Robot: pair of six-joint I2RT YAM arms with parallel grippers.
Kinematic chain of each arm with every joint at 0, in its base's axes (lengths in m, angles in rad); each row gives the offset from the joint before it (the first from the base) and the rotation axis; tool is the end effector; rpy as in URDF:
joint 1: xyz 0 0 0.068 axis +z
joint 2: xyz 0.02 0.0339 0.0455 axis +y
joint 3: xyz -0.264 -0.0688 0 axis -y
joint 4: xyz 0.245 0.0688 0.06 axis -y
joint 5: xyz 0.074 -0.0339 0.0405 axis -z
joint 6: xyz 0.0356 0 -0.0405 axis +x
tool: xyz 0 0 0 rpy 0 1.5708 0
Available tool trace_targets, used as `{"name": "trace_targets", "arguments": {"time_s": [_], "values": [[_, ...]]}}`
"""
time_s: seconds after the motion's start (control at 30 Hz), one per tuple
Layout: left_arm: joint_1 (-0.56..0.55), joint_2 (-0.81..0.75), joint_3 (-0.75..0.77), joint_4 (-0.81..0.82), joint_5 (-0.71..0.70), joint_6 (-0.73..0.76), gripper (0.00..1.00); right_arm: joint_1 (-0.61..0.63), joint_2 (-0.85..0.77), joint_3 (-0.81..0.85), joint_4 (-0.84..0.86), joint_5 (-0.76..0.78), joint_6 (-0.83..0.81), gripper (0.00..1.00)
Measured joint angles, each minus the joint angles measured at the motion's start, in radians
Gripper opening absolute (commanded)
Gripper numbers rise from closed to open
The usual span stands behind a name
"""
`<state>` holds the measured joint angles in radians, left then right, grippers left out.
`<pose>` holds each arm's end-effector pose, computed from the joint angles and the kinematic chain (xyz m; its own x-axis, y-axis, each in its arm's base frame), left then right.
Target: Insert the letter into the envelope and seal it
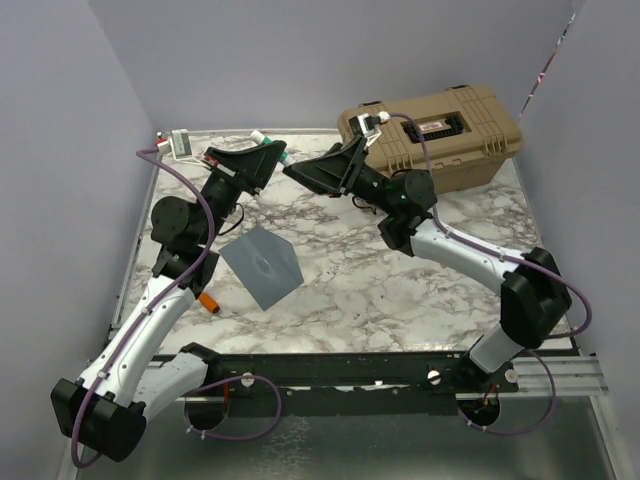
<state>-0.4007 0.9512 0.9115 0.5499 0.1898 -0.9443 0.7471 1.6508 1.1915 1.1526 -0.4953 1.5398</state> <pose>0.1898 -0.0877 0.4319 -0.1695 -0.7922 -0.5863 0.6777 0.3382 -0.6529 0.2587 0.2627 0.3891 -0.8511 0.4104 -0.3274 -0.4955 -0.4217 0.7594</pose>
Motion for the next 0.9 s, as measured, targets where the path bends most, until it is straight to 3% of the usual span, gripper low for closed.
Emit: {"name": "trace_targets", "arguments": {"time_s": [0.27, 0.5, 0.67, 0.9], "values": [[0.000, 0.001, 0.014, -0.071, -0.020, -0.033, 0.00, 0.000, -0.236, -0.002, -0.390, 0.083, -0.759, 0.64], [0.000, 0.010, 0.014, -0.077, -0.023, -0.050, 0.00, 0.005, -0.255, -0.002, -0.536, 0.121, -1.308, 0.64], [0.000, 0.014, 0.014, -0.079, -0.022, -0.051, 0.00, 0.012, -0.254, 0.000, -0.552, 0.098, -1.543, 0.61], [0.000, 0.016, 0.014, -0.079, -0.022, -0.051, 0.00, 0.050, -0.216, 0.059, -0.556, 0.058, -1.727, 0.53]]}}
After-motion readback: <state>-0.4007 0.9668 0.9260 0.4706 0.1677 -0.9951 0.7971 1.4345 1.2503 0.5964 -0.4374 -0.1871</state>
